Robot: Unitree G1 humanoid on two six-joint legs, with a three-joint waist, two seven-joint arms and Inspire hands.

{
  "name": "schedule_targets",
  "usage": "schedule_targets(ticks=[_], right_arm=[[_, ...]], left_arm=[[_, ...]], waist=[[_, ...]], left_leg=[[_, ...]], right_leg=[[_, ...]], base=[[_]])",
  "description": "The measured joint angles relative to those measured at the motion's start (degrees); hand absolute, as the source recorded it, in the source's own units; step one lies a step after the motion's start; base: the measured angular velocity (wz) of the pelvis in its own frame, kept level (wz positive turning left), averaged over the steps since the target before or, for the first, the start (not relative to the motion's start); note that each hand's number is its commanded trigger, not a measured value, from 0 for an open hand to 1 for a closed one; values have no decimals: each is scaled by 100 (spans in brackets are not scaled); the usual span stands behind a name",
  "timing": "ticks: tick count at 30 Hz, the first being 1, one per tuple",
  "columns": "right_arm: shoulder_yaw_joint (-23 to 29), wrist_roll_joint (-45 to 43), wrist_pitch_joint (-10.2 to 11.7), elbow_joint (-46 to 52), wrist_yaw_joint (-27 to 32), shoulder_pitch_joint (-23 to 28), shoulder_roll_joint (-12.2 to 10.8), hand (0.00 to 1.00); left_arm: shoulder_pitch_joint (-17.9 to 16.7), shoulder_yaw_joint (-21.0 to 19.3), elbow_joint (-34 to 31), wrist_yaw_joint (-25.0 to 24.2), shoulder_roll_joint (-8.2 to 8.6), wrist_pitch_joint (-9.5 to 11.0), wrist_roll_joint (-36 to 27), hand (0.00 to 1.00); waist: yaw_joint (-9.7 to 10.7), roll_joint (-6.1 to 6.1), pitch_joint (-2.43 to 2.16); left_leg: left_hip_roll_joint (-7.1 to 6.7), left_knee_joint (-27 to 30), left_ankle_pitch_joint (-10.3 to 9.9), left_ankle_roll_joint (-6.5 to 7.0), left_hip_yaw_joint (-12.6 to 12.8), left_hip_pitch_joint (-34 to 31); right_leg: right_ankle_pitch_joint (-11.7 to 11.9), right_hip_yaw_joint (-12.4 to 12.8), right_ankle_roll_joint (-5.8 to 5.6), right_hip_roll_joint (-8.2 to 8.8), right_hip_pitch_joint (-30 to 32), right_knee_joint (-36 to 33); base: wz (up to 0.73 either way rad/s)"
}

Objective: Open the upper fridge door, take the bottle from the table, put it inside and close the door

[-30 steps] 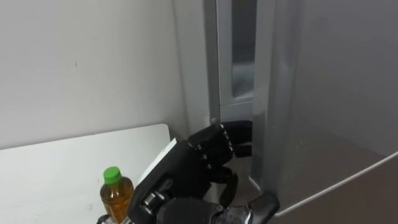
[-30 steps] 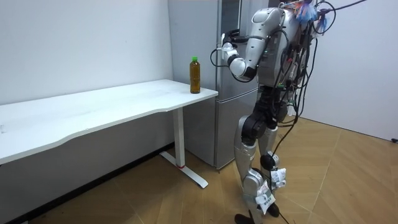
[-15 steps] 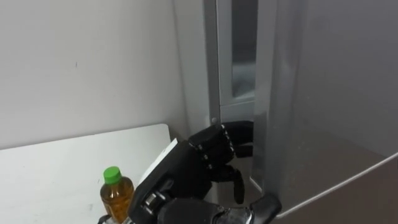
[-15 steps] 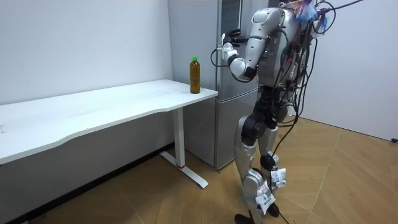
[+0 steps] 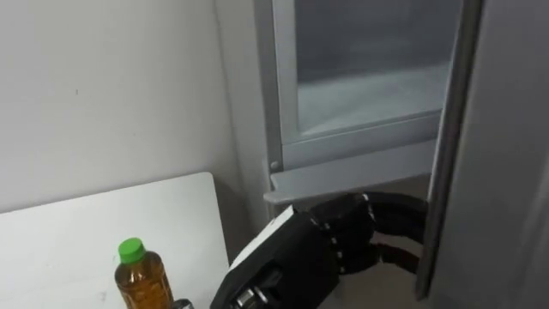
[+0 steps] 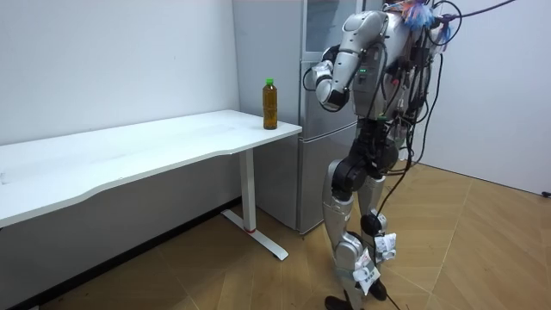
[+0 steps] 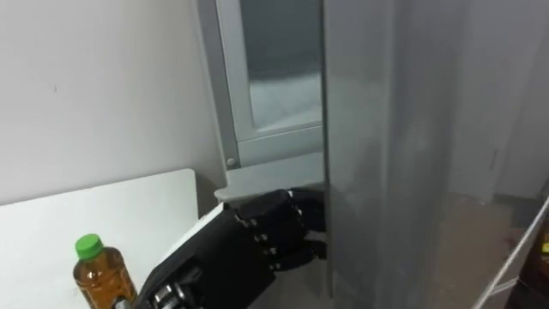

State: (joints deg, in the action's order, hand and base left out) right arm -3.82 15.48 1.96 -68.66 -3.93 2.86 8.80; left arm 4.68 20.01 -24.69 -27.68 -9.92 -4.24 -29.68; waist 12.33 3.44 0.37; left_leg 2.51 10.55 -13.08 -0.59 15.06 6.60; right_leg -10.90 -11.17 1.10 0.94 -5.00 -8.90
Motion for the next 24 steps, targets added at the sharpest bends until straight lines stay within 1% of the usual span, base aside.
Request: schedule_targets(ticks=[1, 6, 11, 14, 16, 22, 24], right_arm=[[0, 0, 7, 0, -1, -5, 0, 0], [1, 0, 53, 8, -3, -23, 0, 0], [5, 4, 57, 4, -7, -31, 1, 0], [5, 50, 61, 5, -11, -52, 0, 0], [7, 52, 60, 4, -61, -70, 1, 0], [9, 77, 57, -13, -118, -91, 3, 0], [8, 152, 56, -19, -120, -85, 4, 0]], left_arm=[[68, 74, 4, -34, -15, -11, 5, 0], [150, 230, 5, -135, -44, -67, 57, 0], [197, 267, 7, -187, -108, -78, 64, 0], [197, 267, 15, -188, -148, -78, 62, 0], [197, 268, 40, -187, -159, -78, 63, 0], [197, 302, 64, -187, -160, -78, 65, 0], [197, 426, 72, -183, -165, -78, 65, 0]], waist=[[27, 2, 1], [164, 12, 10], [178, 14, 19], [246, 30, 46], [301, 47, 56], [328, 49, 56], [328, 47, 57]], left_leg=[[6, 0, 0, 0, 31, 2], [21, -1, 0, 0, 79, 8], [47, -2, -1, -1, 209, 21], [50, -3, -1, -2, 211, 20], [52, -6, -1, -2, 216, 18], [59, -12, -1, -2, 227, 4], [57, -26, -1, -2, 225, 4]], right_leg=[[1, 16, 0, -3, 5, -2], [5, 61, 7, -17, 26, -2], [17, 162, 26, -40, 31, -9], [19, 166, 27, -43, 33, -10], [19, 167, 27, -45, 40, -16], [18, 182, 31, -53, 105, -19], [18, 182, 31, -54, 107, -10]], base=[[-10], [-6], [-12], [-1], [0], [0], [0]])
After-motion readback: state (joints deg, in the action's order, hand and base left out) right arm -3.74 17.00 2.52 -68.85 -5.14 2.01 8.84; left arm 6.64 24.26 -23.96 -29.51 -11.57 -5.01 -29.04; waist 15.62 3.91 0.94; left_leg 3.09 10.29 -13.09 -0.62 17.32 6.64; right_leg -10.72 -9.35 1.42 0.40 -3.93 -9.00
